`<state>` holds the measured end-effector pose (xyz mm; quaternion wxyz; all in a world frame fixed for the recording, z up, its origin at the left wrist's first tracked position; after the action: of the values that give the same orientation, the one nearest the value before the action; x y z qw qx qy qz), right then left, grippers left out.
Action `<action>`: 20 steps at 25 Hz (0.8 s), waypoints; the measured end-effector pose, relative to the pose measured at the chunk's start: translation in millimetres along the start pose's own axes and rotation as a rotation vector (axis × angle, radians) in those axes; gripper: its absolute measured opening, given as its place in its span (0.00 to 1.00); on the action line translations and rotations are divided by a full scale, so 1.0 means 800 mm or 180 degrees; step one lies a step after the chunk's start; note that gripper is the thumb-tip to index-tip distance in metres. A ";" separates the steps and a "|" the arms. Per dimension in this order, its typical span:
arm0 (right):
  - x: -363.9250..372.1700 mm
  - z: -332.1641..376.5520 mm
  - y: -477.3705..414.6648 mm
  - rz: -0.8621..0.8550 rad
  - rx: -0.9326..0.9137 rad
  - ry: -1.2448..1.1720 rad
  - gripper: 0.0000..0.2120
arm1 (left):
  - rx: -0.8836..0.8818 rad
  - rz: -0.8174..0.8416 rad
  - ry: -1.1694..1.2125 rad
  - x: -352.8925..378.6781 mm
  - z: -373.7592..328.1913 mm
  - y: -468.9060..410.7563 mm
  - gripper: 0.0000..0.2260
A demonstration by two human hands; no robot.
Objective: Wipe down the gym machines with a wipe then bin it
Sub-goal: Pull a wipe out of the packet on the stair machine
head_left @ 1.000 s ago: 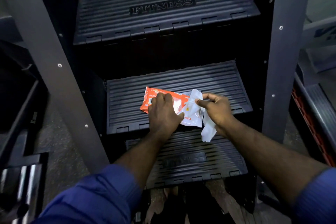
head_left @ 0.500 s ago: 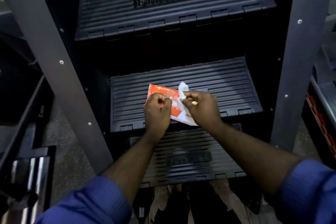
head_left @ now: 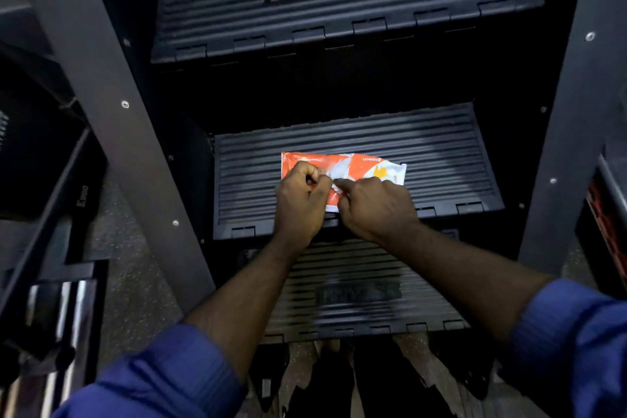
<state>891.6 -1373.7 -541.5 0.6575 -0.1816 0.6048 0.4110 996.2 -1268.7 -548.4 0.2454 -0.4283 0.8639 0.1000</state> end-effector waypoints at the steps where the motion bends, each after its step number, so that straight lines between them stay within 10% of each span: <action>1: -0.001 0.000 0.001 0.0177 -0.0031 0.0063 0.21 | 0.0012 0.0095 -0.0037 -0.001 -0.001 -0.001 0.13; 7: 0.001 0.003 -0.047 0.1793 0.0035 -0.0380 0.28 | 0.0064 0.0278 -0.0062 -0.011 0.000 -0.008 0.11; 13: 0.019 -0.036 -0.023 -0.0380 0.0304 -0.1417 0.19 | -0.0256 0.0075 -0.0089 -0.019 -0.010 -0.017 0.13; 20: 0.027 -0.020 -0.028 -0.0022 0.0171 -0.1362 0.16 | -0.0362 0.0117 0.0038 -0.017 -0.002 -0.021 0.10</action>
<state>896.8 -1392.2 -571.5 0.7769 -0.0746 0.4616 0.4217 1015.8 -1270.3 -539.2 0.2136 -0.4262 0.8660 0.1509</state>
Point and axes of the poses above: each hand's wrist, its own y-axis away from the middle knuckle, its own x-axis out of the palm, z = x × y, the point moved 1 cm from there along -y, towards the middle knuckle, and after that the axes turned 9 degrees about x, right-handed, at the moved point
